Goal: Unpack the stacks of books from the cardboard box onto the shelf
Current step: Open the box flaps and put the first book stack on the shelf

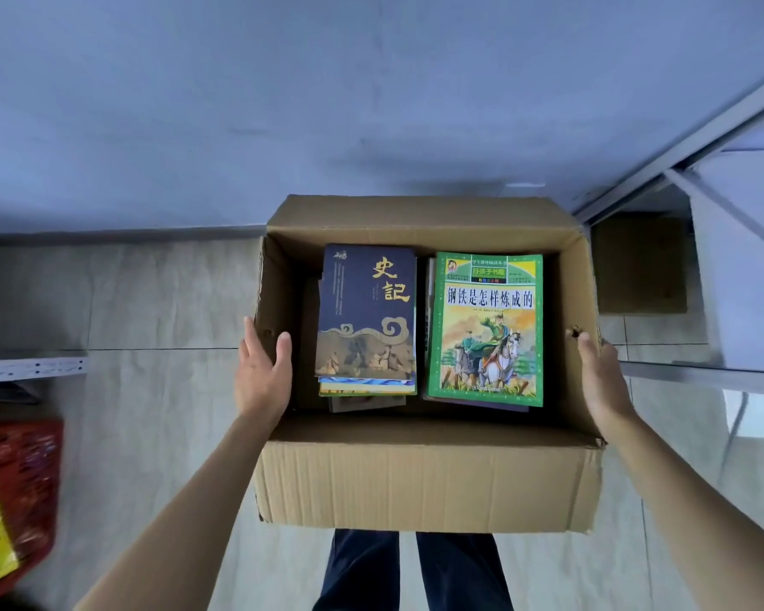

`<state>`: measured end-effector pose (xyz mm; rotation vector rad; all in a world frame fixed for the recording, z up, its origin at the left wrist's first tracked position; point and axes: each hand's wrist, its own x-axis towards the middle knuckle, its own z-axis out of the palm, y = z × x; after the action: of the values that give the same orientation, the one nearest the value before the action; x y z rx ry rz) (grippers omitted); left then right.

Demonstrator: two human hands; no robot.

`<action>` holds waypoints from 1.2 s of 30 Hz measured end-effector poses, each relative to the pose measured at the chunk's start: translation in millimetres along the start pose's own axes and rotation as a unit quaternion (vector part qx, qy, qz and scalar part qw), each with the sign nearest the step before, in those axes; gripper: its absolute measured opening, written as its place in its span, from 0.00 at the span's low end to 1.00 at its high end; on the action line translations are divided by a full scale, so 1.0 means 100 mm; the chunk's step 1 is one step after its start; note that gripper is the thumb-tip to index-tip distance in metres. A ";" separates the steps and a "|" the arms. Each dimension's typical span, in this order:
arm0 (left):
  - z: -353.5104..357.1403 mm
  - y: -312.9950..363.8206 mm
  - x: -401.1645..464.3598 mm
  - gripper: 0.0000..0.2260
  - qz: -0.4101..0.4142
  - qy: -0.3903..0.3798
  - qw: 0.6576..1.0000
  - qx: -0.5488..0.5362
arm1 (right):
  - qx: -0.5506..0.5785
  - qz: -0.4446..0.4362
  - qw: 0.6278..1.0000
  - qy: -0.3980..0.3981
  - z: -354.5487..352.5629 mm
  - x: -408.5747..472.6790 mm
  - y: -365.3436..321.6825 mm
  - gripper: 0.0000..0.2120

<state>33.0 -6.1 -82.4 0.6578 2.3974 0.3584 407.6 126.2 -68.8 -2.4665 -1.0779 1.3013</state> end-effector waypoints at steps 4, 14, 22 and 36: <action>-0.08 0.16 0.02 0.26 0.172 0.101 0.979 0.038 | -0.074 -0.137 0.979 0.135 0.06 -0.14 -0.10 0.20; 0.47 0.54 0.39 0.29 -0.103 -0.208 0.957 -0.173 | 0.010 -0.111 0.977 -0.183 1.76 -0.69 -0.71 0.35; 0.64 0.55 0.37 0.29 -0.156 -0.172 0.940 -0.249 | -0.009 0.002 0.979 -0.202 1.98 -0.47 -0.73 0.39; 0.48 0.57 0.47 0.35 -0.195 -0.272 0.891 -0.306 | 0.081 0.079 0.969 -0.217 1.83 -0.47 -0.78 0.40</action>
<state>52.3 70.7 -119.9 -0.0290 1.6783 0.6210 208.9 118.3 -115.7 -2.2395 -0.8174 1.9597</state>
